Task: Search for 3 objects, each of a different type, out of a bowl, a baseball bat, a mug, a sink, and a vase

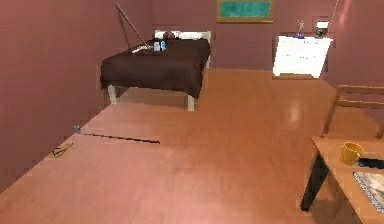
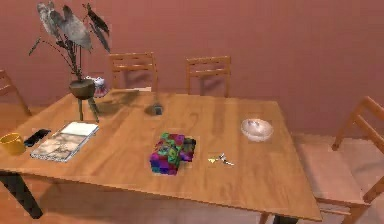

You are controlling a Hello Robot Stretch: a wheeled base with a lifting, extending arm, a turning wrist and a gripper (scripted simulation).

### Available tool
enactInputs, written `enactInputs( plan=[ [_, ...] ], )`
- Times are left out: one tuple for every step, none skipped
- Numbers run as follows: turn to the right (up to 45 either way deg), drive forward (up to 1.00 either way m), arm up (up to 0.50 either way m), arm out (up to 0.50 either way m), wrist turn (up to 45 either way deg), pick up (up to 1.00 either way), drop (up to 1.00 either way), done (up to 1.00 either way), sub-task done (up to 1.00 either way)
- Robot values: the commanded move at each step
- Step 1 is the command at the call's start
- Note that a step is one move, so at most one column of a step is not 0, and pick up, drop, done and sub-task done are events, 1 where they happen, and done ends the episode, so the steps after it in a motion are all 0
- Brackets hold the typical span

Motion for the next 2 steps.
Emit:
enactInputs(
  plan=[
    [0.0,1.0,0.0,0.0,0.0,0.0,0.0,0.0,0.0],
    [0.0,1.0,0.0,0.0,0.0,0.0,0.0,0.0,0.0]
  ],
)
